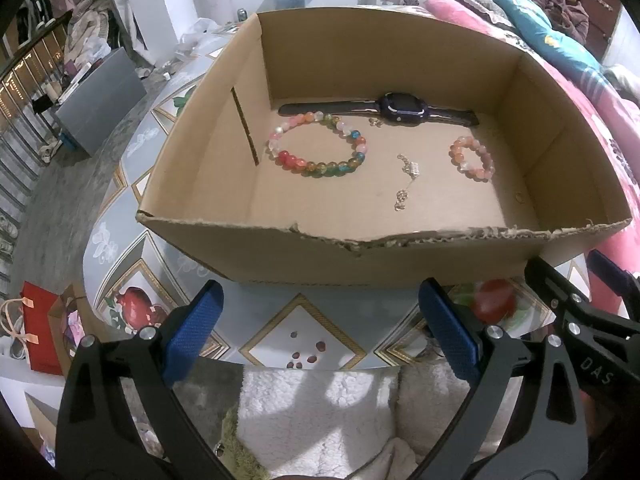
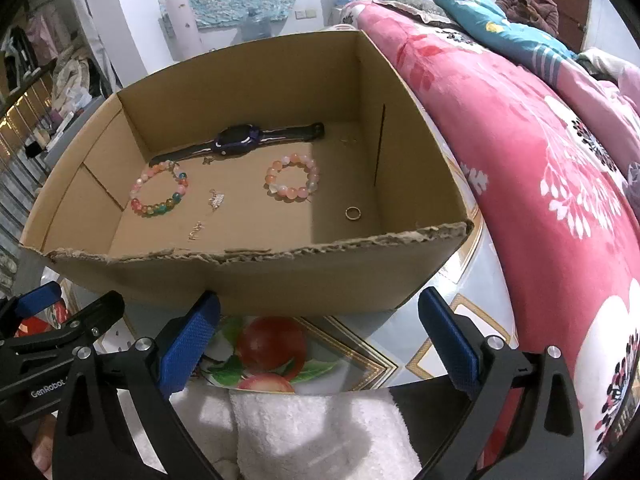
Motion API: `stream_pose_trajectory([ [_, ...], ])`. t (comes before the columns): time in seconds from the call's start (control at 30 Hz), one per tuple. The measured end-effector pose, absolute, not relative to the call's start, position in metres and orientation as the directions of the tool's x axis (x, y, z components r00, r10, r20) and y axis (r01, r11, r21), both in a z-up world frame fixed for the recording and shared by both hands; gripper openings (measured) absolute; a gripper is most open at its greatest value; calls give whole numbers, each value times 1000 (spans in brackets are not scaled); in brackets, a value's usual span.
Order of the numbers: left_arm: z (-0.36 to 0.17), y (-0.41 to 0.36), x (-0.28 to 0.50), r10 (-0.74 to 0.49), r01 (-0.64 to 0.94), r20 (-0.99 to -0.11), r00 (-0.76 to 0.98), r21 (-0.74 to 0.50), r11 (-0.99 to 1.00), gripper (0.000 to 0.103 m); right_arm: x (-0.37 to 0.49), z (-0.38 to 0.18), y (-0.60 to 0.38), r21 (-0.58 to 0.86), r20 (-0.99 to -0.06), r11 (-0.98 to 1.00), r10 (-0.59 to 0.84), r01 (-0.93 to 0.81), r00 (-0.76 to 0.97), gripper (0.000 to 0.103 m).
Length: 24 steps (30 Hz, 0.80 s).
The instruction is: Organize jewelry
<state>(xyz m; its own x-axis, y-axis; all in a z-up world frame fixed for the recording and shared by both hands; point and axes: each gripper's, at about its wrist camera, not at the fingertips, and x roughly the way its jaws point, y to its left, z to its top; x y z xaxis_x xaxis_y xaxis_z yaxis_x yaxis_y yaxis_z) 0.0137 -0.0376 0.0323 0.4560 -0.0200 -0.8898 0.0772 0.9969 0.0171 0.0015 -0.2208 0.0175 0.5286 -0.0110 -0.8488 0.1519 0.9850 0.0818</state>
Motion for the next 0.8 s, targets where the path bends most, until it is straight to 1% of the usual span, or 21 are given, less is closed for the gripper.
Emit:
stream_pose_trajectory([
  [0.8,32,-39,13,-19,78,-889,458,19,997,94,0,18,-222,73,-849,986,-18,152,528,97],
])
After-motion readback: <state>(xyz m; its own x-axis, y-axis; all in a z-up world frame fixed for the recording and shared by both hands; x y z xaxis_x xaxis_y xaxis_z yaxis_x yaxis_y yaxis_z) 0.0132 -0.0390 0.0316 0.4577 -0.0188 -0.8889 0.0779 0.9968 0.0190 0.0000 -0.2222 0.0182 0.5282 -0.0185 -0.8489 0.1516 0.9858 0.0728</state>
